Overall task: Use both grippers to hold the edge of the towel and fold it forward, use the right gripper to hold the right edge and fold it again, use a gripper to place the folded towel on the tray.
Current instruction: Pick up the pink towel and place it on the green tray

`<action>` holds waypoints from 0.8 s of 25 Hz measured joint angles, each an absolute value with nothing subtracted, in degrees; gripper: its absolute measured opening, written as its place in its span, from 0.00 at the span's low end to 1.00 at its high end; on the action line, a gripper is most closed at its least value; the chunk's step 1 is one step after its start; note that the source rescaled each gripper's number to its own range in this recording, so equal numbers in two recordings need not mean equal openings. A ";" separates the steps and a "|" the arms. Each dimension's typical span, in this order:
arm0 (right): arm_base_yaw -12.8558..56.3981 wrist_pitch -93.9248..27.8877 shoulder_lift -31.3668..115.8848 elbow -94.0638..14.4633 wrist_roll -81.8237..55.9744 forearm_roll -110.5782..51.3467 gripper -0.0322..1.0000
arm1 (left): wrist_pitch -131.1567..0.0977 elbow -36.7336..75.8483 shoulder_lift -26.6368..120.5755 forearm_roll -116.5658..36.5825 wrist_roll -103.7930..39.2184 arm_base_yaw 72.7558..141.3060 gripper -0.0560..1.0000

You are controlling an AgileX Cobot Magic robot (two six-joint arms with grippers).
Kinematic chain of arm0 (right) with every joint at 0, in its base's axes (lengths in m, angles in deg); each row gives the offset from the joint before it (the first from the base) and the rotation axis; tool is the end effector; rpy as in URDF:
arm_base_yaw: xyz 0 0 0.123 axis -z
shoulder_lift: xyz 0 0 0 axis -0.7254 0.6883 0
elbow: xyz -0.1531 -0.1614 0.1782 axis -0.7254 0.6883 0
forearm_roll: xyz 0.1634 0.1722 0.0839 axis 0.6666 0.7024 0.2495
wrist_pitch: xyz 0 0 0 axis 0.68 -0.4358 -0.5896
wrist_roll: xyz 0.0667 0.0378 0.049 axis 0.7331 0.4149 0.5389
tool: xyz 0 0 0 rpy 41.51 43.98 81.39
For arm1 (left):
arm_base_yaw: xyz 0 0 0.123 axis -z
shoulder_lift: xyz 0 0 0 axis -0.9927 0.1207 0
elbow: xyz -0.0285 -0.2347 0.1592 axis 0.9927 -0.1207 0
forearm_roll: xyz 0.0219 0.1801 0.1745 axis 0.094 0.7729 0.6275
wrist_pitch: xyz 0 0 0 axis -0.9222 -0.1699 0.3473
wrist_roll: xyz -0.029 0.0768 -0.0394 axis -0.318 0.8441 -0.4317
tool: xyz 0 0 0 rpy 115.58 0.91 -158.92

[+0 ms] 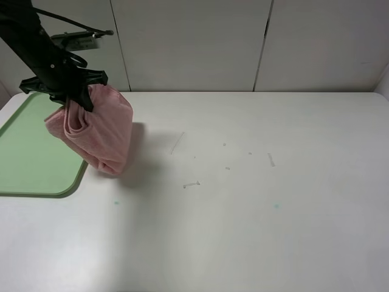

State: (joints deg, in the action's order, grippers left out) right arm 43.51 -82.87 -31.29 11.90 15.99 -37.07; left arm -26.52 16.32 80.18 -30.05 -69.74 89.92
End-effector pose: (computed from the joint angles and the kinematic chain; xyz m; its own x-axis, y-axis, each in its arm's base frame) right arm -0.0043 0.0003 0.2789 -0.4287 0.0870 -0.8992 -0.0114 0.9948 0.1017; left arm 0.3841 -0.0501 0.2128 -0.9285 0.0064 -0.3712 0.0382 0.9962 -0.0784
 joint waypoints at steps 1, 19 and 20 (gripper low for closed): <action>43.51 -82.87 -31.29 11.90 15.99 -37.07 1.00 | -26.52 16.32 80.18 -30.22 -68.97 88.99 0.22; 43.51 -82.87 -31.29 11.90 15.99 -37.07 1.00 | -31.36 15.85 80.18 -27.47 -63.29 74.48 0.22; 43.51 -82.87 -31.29 11.90 15.99 -37.07 1.00 | -31.86 15.41 80.18 -27.02 -63.29 74.16 0.22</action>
